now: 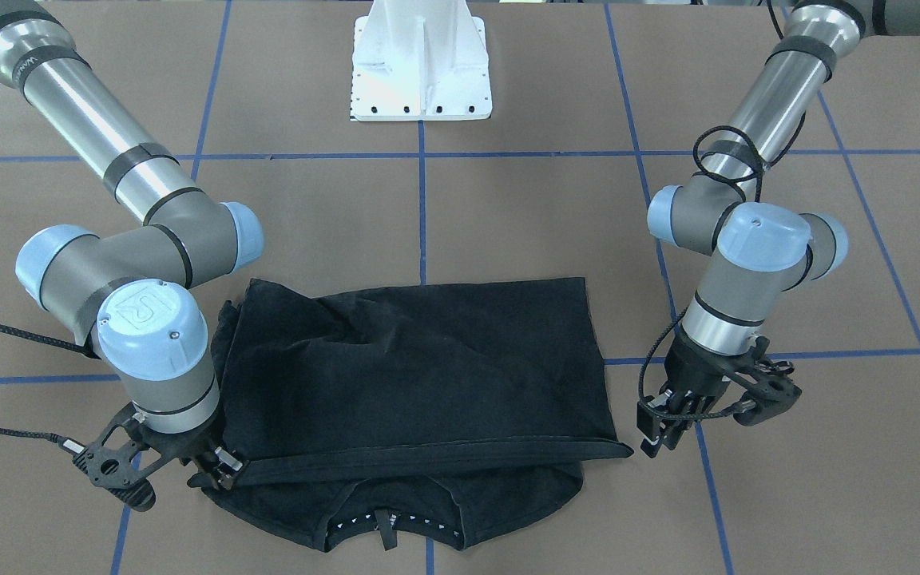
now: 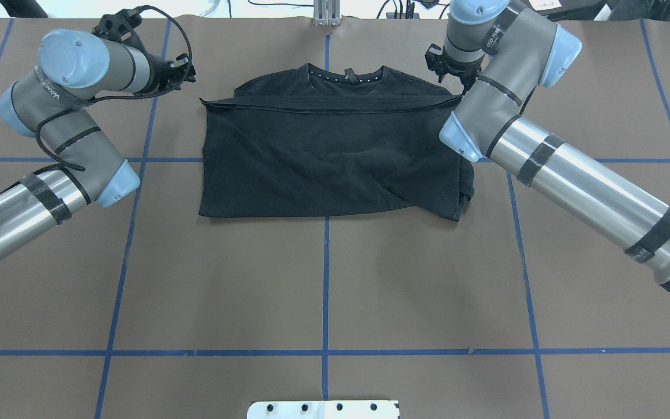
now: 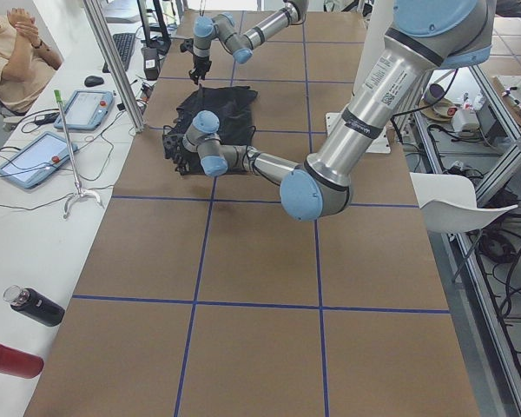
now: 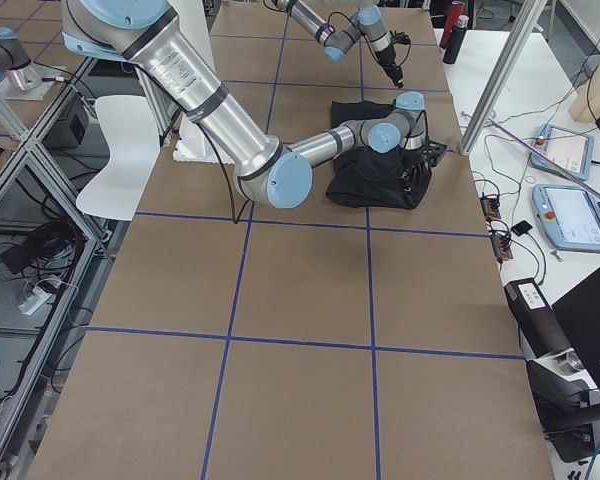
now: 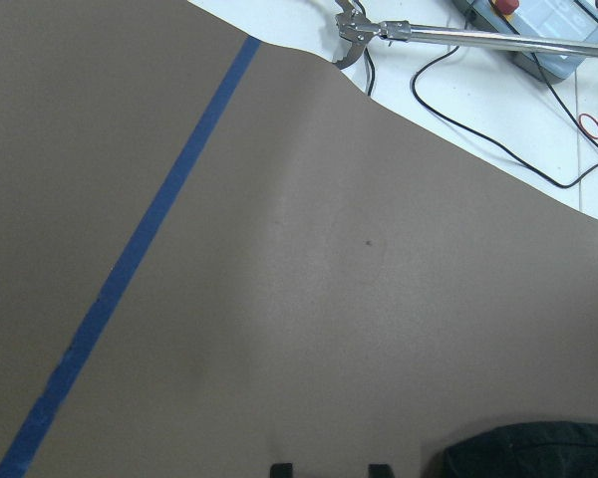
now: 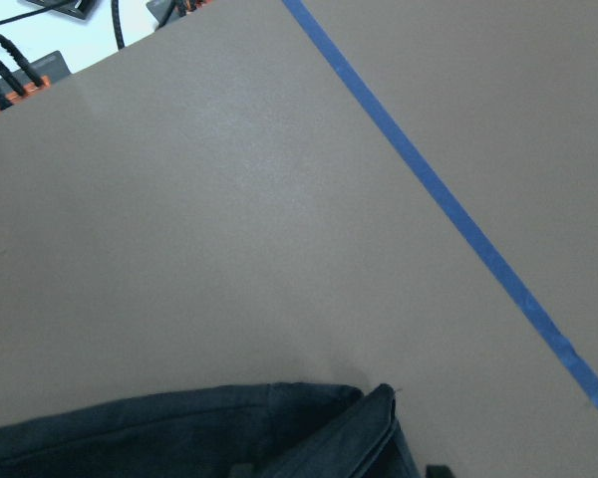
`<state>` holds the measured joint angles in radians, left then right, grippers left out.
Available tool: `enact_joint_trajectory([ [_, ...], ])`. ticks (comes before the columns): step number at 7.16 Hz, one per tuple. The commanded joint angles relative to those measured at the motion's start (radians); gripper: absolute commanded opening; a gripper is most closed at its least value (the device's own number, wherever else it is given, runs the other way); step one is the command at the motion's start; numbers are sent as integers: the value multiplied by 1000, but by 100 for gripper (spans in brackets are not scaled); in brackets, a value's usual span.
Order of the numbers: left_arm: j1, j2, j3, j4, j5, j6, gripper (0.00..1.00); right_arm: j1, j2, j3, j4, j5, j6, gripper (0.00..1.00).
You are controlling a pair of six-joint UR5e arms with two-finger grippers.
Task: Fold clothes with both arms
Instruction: 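Release the hem near the collar and raise both grippers, then move the right gripper down to the folded shirt's side edge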
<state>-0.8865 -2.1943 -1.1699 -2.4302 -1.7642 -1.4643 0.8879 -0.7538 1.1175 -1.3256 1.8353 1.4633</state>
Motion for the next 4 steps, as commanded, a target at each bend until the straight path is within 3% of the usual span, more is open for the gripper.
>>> enact_joint_trajectory([
  [1,-8,-1,-25,0,-4,-1,48,-33,-181,271,5,9,73,72],
  [4,-8,7,-53,14,-8,-4,49,-139,-413,567,6,1,335,83],
])
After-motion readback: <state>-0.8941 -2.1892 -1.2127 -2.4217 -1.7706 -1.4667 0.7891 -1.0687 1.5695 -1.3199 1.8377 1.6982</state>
